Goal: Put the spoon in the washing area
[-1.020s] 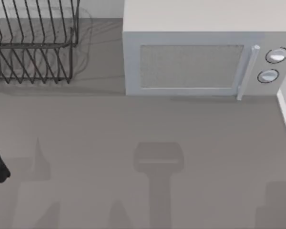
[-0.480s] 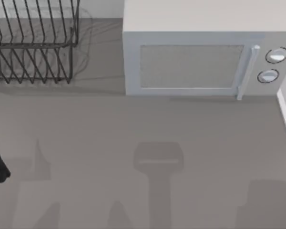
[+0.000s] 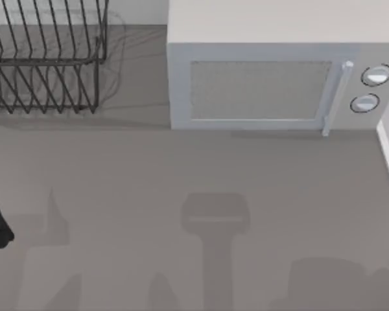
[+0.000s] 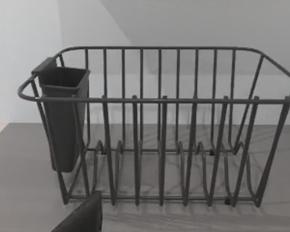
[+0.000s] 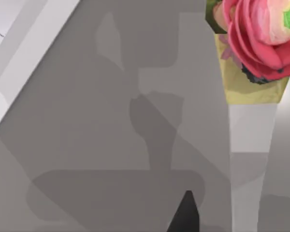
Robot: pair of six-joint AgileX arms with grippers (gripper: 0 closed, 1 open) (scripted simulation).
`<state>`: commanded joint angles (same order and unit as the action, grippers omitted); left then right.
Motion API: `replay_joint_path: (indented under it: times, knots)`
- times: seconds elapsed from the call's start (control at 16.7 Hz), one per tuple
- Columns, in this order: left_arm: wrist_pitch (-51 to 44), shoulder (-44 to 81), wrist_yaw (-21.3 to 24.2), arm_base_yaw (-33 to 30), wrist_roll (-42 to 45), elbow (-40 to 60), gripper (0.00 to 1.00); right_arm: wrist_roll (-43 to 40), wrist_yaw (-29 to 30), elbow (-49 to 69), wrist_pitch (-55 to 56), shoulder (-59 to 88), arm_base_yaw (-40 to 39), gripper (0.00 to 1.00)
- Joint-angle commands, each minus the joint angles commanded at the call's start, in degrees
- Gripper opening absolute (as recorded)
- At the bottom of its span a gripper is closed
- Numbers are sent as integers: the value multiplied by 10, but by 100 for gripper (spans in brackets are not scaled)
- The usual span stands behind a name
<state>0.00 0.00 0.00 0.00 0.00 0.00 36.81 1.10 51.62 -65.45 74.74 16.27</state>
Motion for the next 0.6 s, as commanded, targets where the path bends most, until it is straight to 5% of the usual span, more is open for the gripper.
replay_joint_path:
  times: [0.6]
  knots:
    - [0, 0, 0, 0, 0, 0, 100, 17, 0, 125, -46, 113, -7, 0]
